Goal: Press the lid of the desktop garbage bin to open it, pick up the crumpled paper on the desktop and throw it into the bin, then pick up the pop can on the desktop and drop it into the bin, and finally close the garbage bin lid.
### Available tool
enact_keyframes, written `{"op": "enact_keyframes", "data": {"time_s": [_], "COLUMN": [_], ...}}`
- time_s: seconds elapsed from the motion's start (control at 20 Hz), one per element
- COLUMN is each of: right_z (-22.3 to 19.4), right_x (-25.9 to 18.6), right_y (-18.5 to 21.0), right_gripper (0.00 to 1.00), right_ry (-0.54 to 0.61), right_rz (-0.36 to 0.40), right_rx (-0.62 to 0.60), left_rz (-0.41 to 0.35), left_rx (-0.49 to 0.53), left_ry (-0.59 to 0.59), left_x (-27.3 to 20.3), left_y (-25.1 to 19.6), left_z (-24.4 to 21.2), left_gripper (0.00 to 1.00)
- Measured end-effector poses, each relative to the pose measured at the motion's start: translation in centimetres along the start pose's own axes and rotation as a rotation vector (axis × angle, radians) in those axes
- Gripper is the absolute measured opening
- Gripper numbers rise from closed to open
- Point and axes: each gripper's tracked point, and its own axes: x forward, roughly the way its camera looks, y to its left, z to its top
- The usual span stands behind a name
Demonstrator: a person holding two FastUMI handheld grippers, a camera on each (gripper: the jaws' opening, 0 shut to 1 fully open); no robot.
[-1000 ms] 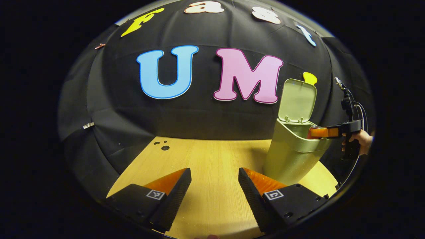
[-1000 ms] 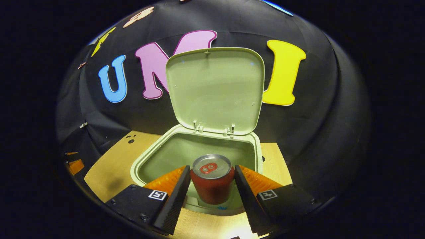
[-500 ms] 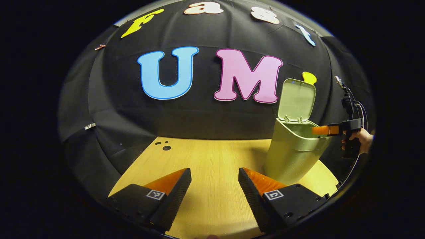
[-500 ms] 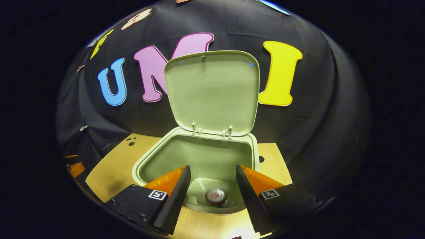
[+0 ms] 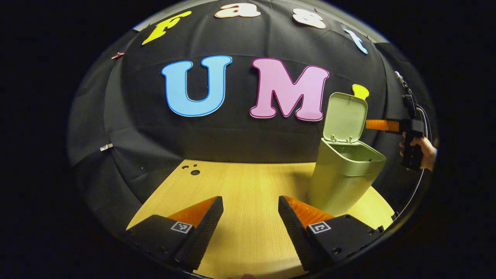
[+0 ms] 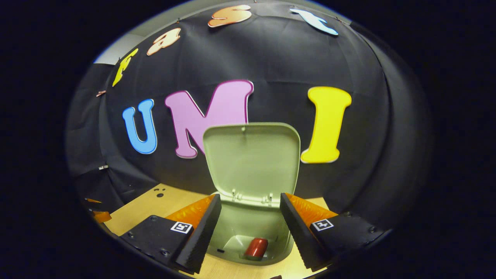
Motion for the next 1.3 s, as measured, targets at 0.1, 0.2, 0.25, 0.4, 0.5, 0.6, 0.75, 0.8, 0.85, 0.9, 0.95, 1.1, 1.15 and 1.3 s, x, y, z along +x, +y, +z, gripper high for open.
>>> {"op": "enact_keyframes", "data": {"time_s": [0.1,0.2,0.25,0.4,0.5,0.6,0.75,0.8,0.85,0.9,0.95,1.1,1.15,1.3], "right_z": [1.8,3.8,5.0,8.5,9.9,10.3,10.5,10.8,11.0,11.2,11.3,10.5,10.5,9.5], "right_x": [0.5,1.1,1.3,2.3,3.5,4.3,5.6,5.9,6.3,6.6,6.9,7.7,7.7,6.8], "right_y": [0.0,0.0,0.0,-0.1,-0.9,-1.2,-1.9,-2.2,-2.3,-2.5,-2.7,-2.9,-2.9,-2.5], "right_gripper": [0.95,0.96,0.95,0.95,0.95,0.95,0.95,0.95,0.95,0.95,0.95,0.95,0.96,0.96], "right_ry": [-0.032,-0.069,-0.09,-0.166,-0.194,-0.204,-0.223,-0.238,-0.254,-0.267,-0.274,-0.251,-0.257,-0.231], "right_rz": [0.004,0.004,0.0,-0.008,-0.009,-0.018,-0.031,-0.037,-0.042,-0.047,-0.053,-0.063,-0.06,-0.057], "right_rx": [0.001,0.013,0.019,0.026,0.035,0.068,0.104,0.105,0.106,0.107,0.108,0.114,0.101,0.012], "left_rz": [0.001,0.002,0.004,0.01,0.017,0.026,0.043,0.049,0.056,0.064,0.07,0.081,0.083,0.075], "left_rx": [0.0,0.001,0.0,-0.007,-0.009,-0.012,-0.014,-0.013,-0.012,-0.012,-0.013,-0.014,-0.011,-0.015], "left_ry": [-0.002,-0.004,-0.005,-0.006,-0.007,-0.008,-0.008,-0.007,-0.005,-0.003,-0.001,0.003,0.003,0.007], "left_x": [-0.2,-0.3,-0.4,-0.7,-0.8,-1.0,-1.6,-1.7,-1.8,-1.9,-2.0,-2.1,-2.1,-1.6], "left_y": [-0.1,-0.1,0.0,0.2,0.3,0.5,1.0,1.1,1.3,1.5,1.6,1.8,1.8,1.5], "left_z": [0.0,0.1,0.1,0.0,0.0,-0.1,-0.1,-0.2,-0.3,-0.3,-0.4,-0.4,-0.4,-0.5], "left_gripper": [0.93,0.97,0.93,0.93,0.93,0.97,0.93,0.93,0.93,0.93,0.93,0.93,0.97,0.96]}}
